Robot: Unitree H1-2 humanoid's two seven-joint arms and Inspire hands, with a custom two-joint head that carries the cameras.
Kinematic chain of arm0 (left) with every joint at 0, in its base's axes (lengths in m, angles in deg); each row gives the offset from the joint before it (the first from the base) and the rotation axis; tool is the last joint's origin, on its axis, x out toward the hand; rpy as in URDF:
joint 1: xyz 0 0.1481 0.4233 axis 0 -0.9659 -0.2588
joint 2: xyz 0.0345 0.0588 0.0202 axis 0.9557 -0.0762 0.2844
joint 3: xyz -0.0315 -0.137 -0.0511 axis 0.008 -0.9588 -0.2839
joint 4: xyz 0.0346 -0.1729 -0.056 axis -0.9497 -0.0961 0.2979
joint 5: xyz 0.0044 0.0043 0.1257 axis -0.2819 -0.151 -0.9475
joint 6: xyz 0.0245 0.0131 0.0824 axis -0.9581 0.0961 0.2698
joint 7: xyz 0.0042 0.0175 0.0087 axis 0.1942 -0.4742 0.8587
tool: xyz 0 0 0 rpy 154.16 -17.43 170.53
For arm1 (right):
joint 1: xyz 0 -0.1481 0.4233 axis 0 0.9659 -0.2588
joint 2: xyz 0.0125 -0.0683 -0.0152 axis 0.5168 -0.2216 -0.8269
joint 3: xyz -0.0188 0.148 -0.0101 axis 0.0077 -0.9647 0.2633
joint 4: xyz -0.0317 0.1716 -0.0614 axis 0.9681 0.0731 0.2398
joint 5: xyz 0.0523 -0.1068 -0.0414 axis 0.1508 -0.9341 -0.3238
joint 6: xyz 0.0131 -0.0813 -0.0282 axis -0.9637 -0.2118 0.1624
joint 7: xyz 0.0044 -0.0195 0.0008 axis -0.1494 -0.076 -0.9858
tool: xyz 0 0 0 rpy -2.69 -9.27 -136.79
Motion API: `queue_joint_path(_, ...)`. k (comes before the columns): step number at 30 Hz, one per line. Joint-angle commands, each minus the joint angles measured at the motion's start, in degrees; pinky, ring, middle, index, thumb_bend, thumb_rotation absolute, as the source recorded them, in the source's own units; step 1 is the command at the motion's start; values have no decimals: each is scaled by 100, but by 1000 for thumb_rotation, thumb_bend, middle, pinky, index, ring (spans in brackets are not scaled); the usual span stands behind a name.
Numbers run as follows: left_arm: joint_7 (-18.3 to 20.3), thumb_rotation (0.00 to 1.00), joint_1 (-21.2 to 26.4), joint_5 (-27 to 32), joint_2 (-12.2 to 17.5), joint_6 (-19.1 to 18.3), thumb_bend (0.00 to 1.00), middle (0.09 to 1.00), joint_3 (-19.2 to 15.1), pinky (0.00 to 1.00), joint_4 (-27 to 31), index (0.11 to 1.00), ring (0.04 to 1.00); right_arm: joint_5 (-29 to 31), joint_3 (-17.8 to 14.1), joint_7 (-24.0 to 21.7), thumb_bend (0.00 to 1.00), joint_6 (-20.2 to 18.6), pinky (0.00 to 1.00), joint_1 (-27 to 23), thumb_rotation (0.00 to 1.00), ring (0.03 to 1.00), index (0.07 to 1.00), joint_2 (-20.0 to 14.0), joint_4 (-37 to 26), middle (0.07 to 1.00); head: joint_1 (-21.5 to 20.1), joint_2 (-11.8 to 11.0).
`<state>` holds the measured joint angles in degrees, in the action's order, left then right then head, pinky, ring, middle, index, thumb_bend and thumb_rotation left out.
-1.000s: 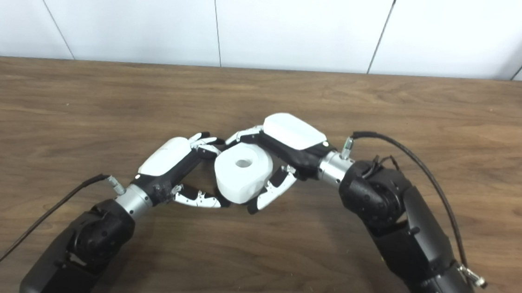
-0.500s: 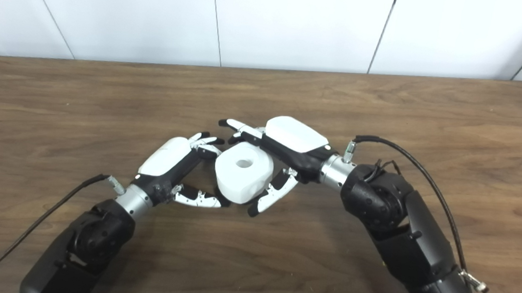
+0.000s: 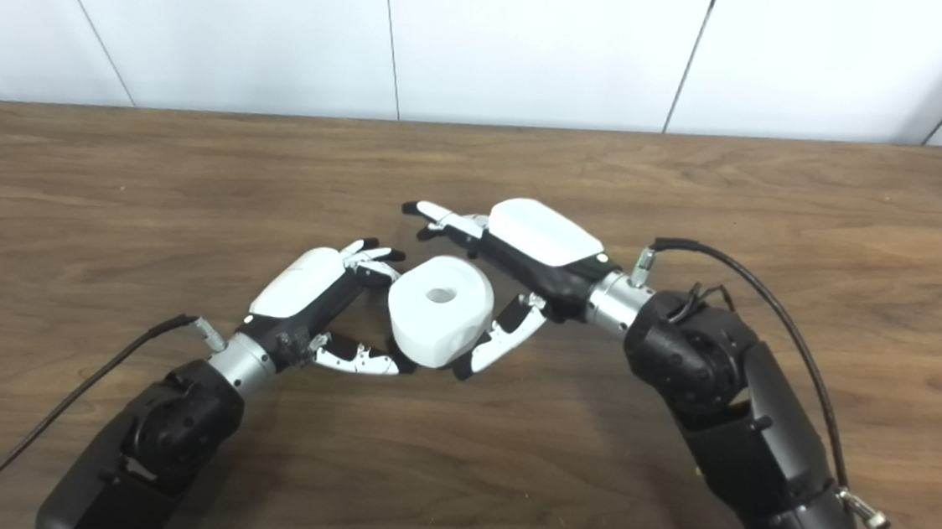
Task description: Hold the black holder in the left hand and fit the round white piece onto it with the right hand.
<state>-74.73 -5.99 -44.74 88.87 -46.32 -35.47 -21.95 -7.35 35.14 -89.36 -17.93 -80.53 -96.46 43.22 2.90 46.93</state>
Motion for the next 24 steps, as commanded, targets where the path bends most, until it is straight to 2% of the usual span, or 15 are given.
queue_joint_path(1,-63,48,90,23,54,117,522,681,-43,989,-8,484,900,57,-164,-107,1000,-155,701,-269,294,900,976,-227,-232,893,-4,8)
queue_joint_path(4,-27,48,92,60,87,131,522,683,-85,992,-8,484,902,88,-284,-331,1000,-460,752,-292,304,932,996,-428,-330,930,-11,13)
queue_joint_path(7,5,48,82,89,139,161,522,686,-126,995,-3,484,903,202,-439,-449,1000,-663,759,-193,310,949,1000,-636,-435,948,-6,11)
queue_joint_path(9,14,49,73,93,166,181,522,686,-147,996,3,484,902,264,-499,-492,1000,-746,735,-137,316,958,1000,-730,-489,958,-19,12)
queue_joint_path(12,31,49,59,123,203,191,522,683,-173,992,17,484,899,370,-619,-583,1000,-909,795,-39,321,978,1000,-921,-595,981,-40,12)
queue_joint_path(15,62,48,70,168,244,212,522,682,-196,993,4,484,899,528,-757,-573,1000,-902,813,37,315,978,1000,-1045,-544,993,-82,0)
queue_joint_path(20,84,48,100,209,330,245,522,686,-220,1000,-29,484,901,633,-897,-460,995,-1022,805,240,419,983,1000,-998,-444,1000,-116,-2)
queue_joint_path(24,64,48,125,255,392,350,521,687,-264,995,-126,484,899,589,-956,-297,914,-1319,831,427,494,999,991,-795,-588,1000,-172,-12)
